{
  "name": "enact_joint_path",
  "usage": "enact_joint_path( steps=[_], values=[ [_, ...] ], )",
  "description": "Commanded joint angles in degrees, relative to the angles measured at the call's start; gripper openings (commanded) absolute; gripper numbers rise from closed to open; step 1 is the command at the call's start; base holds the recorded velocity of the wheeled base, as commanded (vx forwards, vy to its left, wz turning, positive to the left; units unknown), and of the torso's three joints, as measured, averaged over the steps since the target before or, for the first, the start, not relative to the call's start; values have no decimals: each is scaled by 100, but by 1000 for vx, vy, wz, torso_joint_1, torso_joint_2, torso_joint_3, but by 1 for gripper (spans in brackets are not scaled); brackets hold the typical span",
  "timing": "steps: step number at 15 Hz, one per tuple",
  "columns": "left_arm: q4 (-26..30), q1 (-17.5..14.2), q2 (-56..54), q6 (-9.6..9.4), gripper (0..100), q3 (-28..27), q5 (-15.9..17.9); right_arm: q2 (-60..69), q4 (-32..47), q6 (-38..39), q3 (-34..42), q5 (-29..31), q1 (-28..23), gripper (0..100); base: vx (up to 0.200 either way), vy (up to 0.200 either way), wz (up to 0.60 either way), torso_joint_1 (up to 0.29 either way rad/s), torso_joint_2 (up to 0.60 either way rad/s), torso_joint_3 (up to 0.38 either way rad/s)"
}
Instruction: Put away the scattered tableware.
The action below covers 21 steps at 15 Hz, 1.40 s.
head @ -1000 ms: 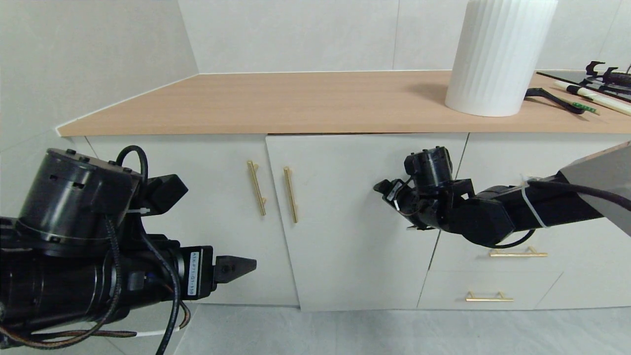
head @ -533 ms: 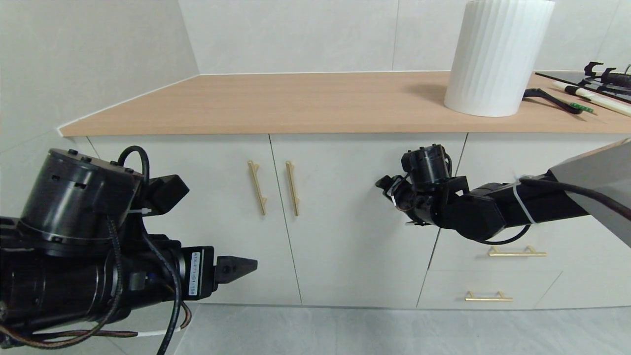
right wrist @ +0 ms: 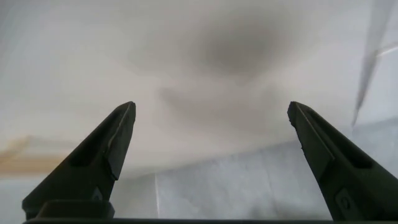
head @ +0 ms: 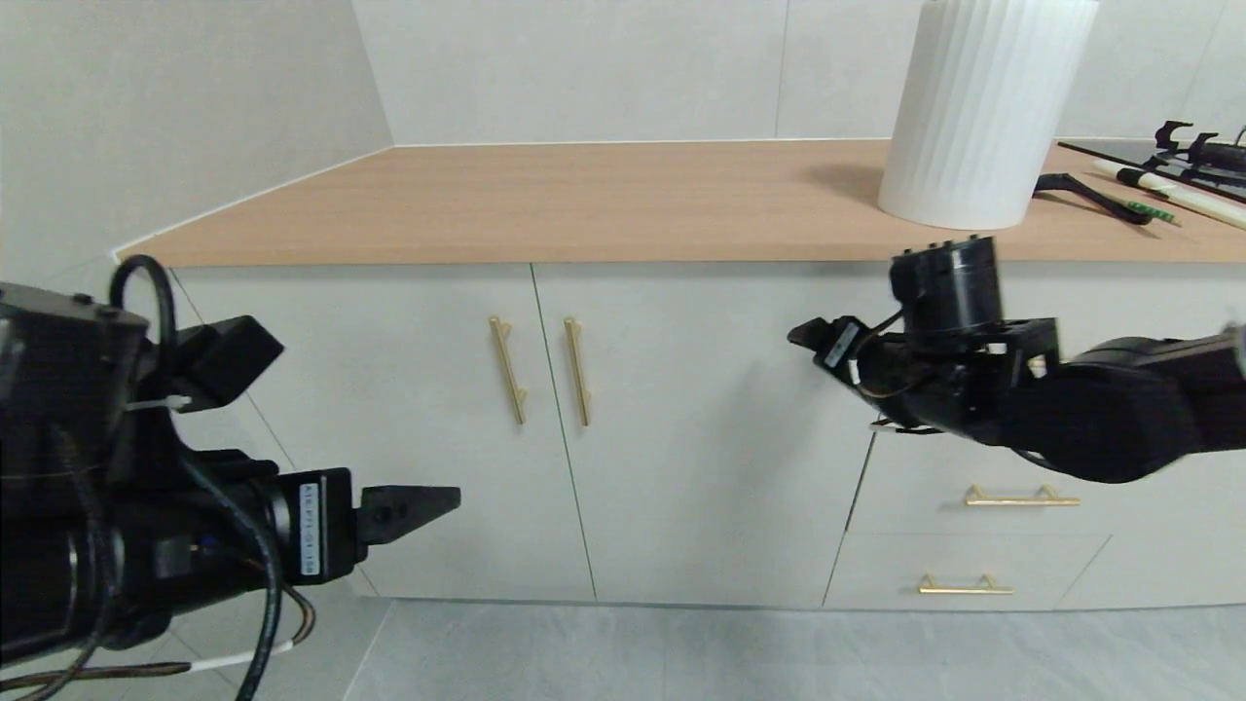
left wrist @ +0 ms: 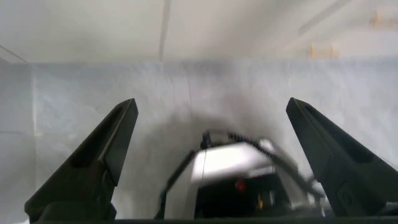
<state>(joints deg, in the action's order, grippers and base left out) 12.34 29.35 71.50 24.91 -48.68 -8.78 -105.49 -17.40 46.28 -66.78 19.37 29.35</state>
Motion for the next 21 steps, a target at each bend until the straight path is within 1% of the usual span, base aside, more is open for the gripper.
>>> enact_joint_path(
  steps=[1,2,3,4,5,6,7,8,9,10,11,12,13,14,15,16,17,18,19,20,21],
  values=[
    [32,-176,-1226,-38,100,130,-71,2533,8,-813,1457,67,-158,100,0,0,0,0,0,0],
    [67,-185,-1621,-153,100,271,-89,3324,26,-1165,1897,164,-167,100,0,0,0,0,0,0],
    [76,-255,-2035,-320,100,508,-124,4133,35,-1578,2327,287,-193,100,0,0,0,0,0,0],
    [76,-360,-2492,-469,100,860,-256,4985,61,-2167,2784,366,-343,100,0,0,0,0,0,0],
    [76,-387,-2799,-689,100,1132,-432,5574,158,-2597,3057,374,-545,100,0,0,0,0,0,0],
    [76,-387,-3362,-1155,100,1545,-871,6470,509,-3107,3259,330,-896,100,0,0,0,0,0,0],
    [76,-387,-3713,-1471,100,1748,-1170,6971,905,-3274,3250,322,-1011,100,0,0,0,0,0,0],
    [76,-457,-4065,-1708,100,1871,-1363,7402,1335,-3397,3233,348,-1063,100,0,0,0,0,0,0],
    [76,-738,-4575,-1998,100,1967,-1434,7947,1801,-3546,3268,383,-1283,100,0,0,0,0,0,0],
    [76,-738,-4575,-1998,100,1967,-1434,7947,1801,-3546,3268,383,-1283,100,0,0,0,0,0,0],
    [155,-1125,-5225,-2385,100,2011,-1478,8597,2188,-3634,3452,348,-1951,100,0,0,0,0,0,0],
    [269,-1450,-5550,-2578,100,2046,-1539,8966,2223,-3872,3567,330,-2171,100,0,0,0,0,0,0],
    [375,-1767,-5954,-2833,100,2108,-1530,9362,2223,-4214,3734,339,-2320,100,0,0,0,0,0,0],
    [392,-1916,-6280,-3000,100,2187,-1539,9714,2223,-4487,3848,348,-2435,100,0,0,0,0,0,0],
    [392,-2030,-6499,-3088,100,2275,-1548,9977,2223,-4671,3927,348,-2531,100,0,0,0,0,0,0],
    [357,-2259,-6605,-3044,100,2451,-1636,10188,2205,-4777,4076,383,-2786,100,0,0,0,0,0,0],
    [348,-2294,-6605,-2939,100,2503,-1733,10364,2214,-4803,4138,339,-2944,100,0,0,0,0,0,0],
    [340,-2522,-6622,-2807,100,2574,-1821,10496,2179,-4935,4419,348,-2988,100,0,0,0,0,0,0],
    [340,-2804,-6781,-2816,100,2697,-1733,10540,2100,-4953,4621,436,-2979,100,0,0,0,0,0,0],
    [340,-2997,-7115,-2895,100,2899,-1530,10540,1977,-4918,4955,497,-2971,100,0,0,0,0,0,0],
    [340,-2997,-7150,-2939,100,3031,-1443,10540,1854,-4926,5201,497,-2971,100,0,0,0,0,0,0]
  ],
)
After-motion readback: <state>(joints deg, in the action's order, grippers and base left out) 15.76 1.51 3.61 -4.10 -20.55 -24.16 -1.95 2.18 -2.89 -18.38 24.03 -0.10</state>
